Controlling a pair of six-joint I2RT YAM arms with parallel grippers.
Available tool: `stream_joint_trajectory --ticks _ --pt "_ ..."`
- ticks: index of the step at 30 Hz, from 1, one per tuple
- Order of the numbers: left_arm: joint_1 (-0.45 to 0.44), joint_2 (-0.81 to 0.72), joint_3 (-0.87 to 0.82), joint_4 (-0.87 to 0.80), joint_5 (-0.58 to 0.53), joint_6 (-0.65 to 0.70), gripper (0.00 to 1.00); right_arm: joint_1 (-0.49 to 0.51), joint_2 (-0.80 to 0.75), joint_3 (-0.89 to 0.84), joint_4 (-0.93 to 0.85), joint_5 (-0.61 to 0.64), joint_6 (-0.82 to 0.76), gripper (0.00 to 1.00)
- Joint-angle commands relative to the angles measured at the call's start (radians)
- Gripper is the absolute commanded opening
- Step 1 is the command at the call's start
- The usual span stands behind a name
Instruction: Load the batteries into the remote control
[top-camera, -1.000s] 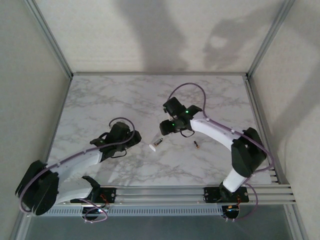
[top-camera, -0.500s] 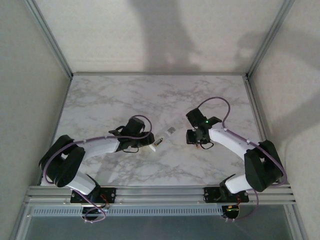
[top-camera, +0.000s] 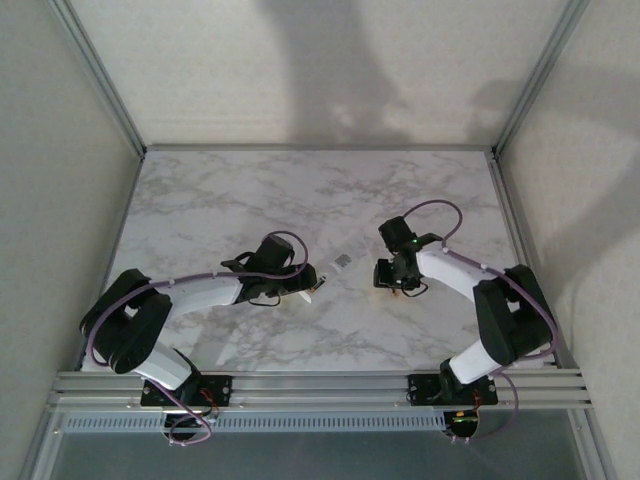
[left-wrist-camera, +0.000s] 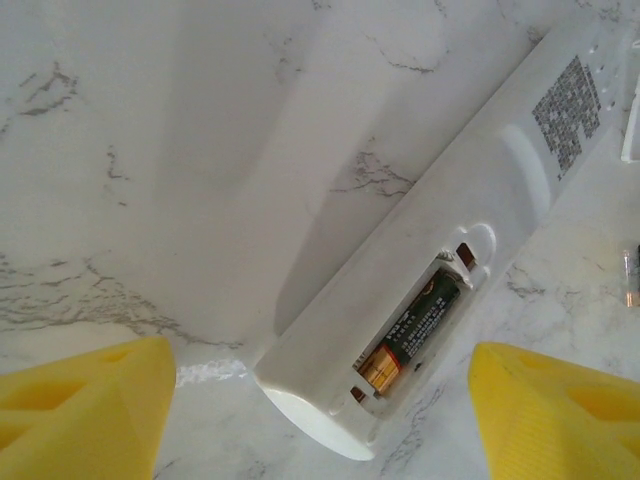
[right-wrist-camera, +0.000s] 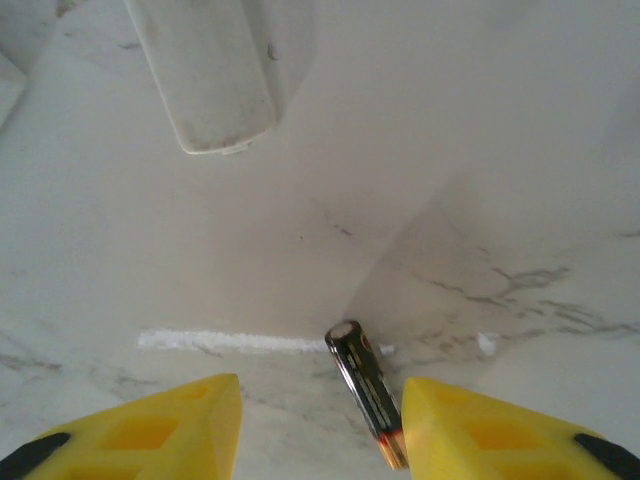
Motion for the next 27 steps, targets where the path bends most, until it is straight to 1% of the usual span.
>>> stream_joint_trajectory --ticks 1,6,11,15,17,20,22,24,27 --pt "-0.005 -0.04 0.017 -0.031 -0.034 -0.002 0.79 -0.008 0.041 0.038 0.031 -0.032 -0.012 0.48" --pt "-0.004 -0.059 0.007 -0.04 -0.043 -0.005 0.8 -0.007 0.071 0.044 0.045 -0.053 -0.018 0.48" --pt "-0.004 -0.063 -0.003 -0.035 -0.044 -0.009 0.81 -0.005 0.063 0.037 0.061 -0.102 -0.024 0.49" --pt "-0.004 -0.057 -0.003 -0.032 -0.039 -0.007 0.81 0.002 0.053 0.035 0.055 -0.117 -0.026 0.49" --pt "-0.005 -0.055 -0.002 -0.031 -0.038 -0.007 0.81 0.004 0.046 0.035 0.048 -0.111 -0.024 0.51" --pt "-0.004 -0.054 0.0 -0.03 -0.04 -0.007 0.81 0.003 0.024 0.035 0.03 -0.068 -0.012 0.52" --pt "-0.004 -0.054 0.003 -0.034 -0.044 -0.005 0.81 0.004 -0.004 0.039 0.011 -0.037 0.016 0.54" --pt "-0.004 -0.056 0.007 -0.038 -0.052 -0.004 0.82 0.003 -0.039 0.043 -0.024 0.001 0.082 0.56" --pt "-0.004 -0.061 0.012 -0.048 -0.073 0.0 0.86 0.005 -0.1 0.029 -0.053 0.014 0.191 0.56"
